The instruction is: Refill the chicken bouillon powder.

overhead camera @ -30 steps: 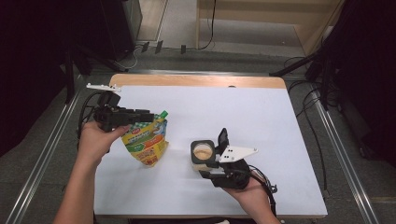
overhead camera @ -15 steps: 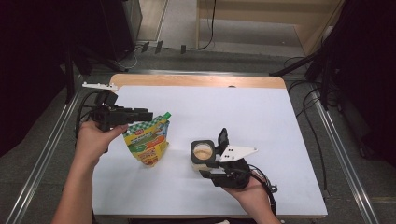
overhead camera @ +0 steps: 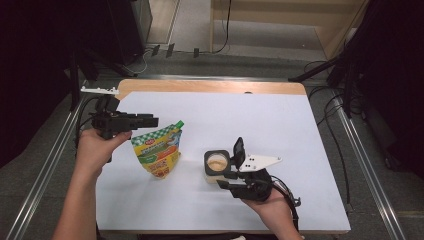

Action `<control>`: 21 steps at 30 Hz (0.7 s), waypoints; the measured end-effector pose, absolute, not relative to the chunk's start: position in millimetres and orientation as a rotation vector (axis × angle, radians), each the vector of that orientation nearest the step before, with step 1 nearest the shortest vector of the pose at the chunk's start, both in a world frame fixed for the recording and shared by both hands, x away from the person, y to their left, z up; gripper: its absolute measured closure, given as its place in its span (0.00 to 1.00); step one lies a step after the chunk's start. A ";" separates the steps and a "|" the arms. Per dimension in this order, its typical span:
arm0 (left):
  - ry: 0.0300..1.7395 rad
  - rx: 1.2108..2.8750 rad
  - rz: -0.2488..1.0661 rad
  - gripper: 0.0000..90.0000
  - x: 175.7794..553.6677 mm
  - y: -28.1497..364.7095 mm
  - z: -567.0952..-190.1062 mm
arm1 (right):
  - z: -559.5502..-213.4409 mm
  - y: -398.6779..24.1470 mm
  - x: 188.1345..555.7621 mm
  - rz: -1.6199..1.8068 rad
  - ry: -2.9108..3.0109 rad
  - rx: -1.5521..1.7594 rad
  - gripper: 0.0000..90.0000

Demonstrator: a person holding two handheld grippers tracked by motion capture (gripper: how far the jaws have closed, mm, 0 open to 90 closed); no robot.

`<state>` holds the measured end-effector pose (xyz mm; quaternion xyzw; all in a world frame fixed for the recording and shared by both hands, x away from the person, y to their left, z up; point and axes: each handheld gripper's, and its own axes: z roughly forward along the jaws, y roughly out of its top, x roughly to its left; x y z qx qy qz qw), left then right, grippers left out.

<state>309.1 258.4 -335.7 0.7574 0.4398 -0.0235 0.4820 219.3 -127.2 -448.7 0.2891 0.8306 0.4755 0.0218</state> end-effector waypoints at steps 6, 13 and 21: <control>1.091 1.840 -0.059 0.60 312.1 264.0 -339.8 | -446.7 -131.8 217.4 1.450 2.584 0.901 0.79; 1.125 1.847 -0.033 0.58 314.6 269.8 -347.0 | -444.4 -145.2 216.0 1.461 2.573 0.939 0.87; 1.139 1.865 -0.051 0.56 319.1 270.5 -356.5 | -441.0 -157.2 213.6 1.454 2.568 0.952 0.96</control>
